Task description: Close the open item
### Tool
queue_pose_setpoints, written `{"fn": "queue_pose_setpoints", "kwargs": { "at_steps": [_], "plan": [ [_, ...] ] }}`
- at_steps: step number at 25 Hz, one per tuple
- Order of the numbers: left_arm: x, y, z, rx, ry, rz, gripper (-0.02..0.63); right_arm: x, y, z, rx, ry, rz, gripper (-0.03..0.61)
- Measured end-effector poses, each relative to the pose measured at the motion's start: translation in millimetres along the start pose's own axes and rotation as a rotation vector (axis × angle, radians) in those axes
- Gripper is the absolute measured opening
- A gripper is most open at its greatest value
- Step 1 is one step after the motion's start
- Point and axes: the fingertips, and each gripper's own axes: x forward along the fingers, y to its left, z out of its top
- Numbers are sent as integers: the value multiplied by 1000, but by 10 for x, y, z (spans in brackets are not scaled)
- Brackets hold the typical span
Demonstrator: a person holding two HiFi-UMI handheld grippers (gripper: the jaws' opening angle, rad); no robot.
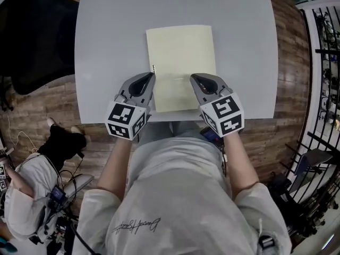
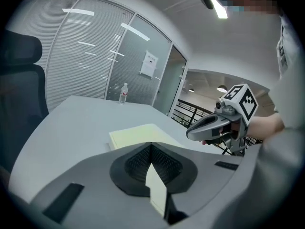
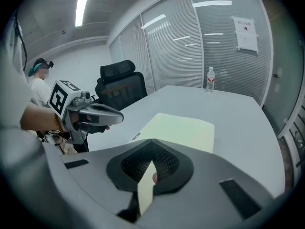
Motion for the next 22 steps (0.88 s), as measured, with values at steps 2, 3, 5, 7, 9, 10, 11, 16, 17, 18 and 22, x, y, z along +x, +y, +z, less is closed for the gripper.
{"fn": "queue_pose_setpoints", "kwargs": {
  "at_steps": [2,3,5,7,9,10,11,16,17,18,22],
  "plan": [
    [-22,-36,83,14,-9,-3,9,-79,-20,28,9,-16,-2,12],
    [-27,-50,119,21,-12,-4,9,-113,-32,43,14,-25,-3,12],
    [-18,-100,172,37,-10,-9,9,-183,-57,64,26,-41,-3,12],
    [1,-191,212,51,-6,-23,9,-255,-66,69,35,-54,1,12],
    [6,-274,261,59,-12,-33,9,-305,-58,72,42,-64,8,12],
    [1,-302,283,62,-16,-35,9,-322,-53,77,43,-68,10,14],
    [-3,-321,303,65,-19,-36,9,-336,-51,85,43,-73,11,14],
    [-46,-363,384,97,-28,-41,9,-386,-48,149,40,-94,15,12],
    [-62,-373,394,101,-31,-41,9,-397,-44,150,40,-96,17,12],
    [-75,-382,402,104,-34,-39,9,-408,-43,147,40,-98,19,12],
    [-116,-405,414,103,-41,-28,9,-444,-42,124,40,-101,25,12]
  ]
}}
